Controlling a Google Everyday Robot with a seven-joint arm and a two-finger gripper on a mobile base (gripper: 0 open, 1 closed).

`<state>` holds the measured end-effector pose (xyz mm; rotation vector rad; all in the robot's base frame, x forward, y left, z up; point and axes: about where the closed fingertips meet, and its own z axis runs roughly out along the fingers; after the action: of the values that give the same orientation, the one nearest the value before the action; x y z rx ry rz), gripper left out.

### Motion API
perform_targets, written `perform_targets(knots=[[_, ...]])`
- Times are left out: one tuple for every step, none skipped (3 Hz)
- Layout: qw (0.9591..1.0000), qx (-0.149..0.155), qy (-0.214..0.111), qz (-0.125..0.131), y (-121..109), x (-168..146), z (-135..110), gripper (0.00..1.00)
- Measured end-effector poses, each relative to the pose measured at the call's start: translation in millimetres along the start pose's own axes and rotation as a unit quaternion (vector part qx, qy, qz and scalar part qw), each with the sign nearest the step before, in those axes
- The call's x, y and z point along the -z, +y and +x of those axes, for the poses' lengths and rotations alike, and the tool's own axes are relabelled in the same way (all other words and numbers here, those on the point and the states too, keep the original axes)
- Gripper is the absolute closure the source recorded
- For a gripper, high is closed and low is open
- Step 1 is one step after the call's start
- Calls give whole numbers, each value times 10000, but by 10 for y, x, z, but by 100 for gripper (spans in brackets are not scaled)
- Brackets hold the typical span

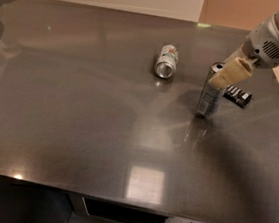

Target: Move redbull can near rxbar chocolate

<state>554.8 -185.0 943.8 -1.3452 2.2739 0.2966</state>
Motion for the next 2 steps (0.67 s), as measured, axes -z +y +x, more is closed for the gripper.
perform_targets(knots=[[9992, -375, -85, 99, -377, 98, 174, 100], [9985, -525, -136, 69, -557, 62, 231, 100]])
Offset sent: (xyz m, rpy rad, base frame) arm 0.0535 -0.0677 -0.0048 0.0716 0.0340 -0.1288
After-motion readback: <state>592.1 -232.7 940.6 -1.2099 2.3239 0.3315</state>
